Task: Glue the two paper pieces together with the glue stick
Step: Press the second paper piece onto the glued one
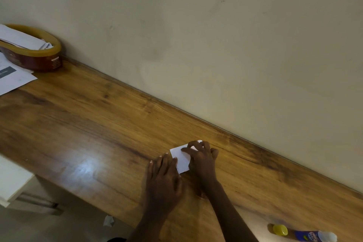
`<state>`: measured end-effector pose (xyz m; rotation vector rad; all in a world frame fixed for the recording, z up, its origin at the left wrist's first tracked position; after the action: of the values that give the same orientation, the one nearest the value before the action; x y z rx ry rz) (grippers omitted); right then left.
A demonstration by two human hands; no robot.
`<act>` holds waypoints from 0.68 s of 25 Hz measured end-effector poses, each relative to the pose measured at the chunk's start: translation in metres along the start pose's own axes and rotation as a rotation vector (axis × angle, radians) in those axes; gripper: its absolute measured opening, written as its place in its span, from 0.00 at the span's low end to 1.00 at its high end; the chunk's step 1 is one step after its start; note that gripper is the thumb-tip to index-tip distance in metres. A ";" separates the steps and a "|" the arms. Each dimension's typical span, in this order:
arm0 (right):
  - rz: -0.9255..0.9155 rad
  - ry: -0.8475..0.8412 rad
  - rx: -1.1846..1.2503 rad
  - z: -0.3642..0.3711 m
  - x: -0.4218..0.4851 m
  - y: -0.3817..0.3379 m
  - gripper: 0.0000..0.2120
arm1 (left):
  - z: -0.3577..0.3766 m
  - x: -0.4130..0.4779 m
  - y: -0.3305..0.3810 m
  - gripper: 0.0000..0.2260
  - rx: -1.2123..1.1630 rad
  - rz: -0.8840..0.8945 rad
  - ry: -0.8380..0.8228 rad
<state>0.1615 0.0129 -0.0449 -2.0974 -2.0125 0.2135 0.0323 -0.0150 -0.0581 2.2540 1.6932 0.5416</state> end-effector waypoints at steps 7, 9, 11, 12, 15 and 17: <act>0.267 0.013 -0.041 -0.001 -0.019 0.031 0.21 | -0.002 0.000 0.001 0.21 -0.042 -0.022 -0.004; 0.333 0.040 -0.059 -0.011 -0.015 0.045 0.20 | -0.003 0.000 0.001 0.22 -0.052 -0.033 -0.020; 0.296 0.059 -0.058 -0.012 -0.019 0.046 0.20 | -0.003 0.000 0.002 0.22 -0.046 -0.027 -0.027; 0.284 0.094 -0.065 -0.011 -0.026 0.044 0.20 | -0.003 0.000 0.002 0.22 -0.046 -0.024 -0.033; 0.295 0.214 -0.077 -0.010 -0.053 0.038 0.24 | -0.004 0.000 0.003 0.23 -0.059 -0.029 -0.046; 0.310 0.193 -0.012 -0.009 -0.064 0.026 0.25 | -0.002 0.000 0.002 0.23 -0.077 -0.037 -0.059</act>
<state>0.1857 -0.0527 -0.0461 -2.3303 -1.5819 0.0461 0.0331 -0.0160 -0.0550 2.1592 1.6537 0.5180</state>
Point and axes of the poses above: each hand's wrist, its own x-axis towards the middle knuckle, its own z-axis out of the palm, y = z × x, the point moved 3 cm from there along x, towards the middle knuckle, and after that the axes turned 5 degrees about -z, right-handed, at the moved point
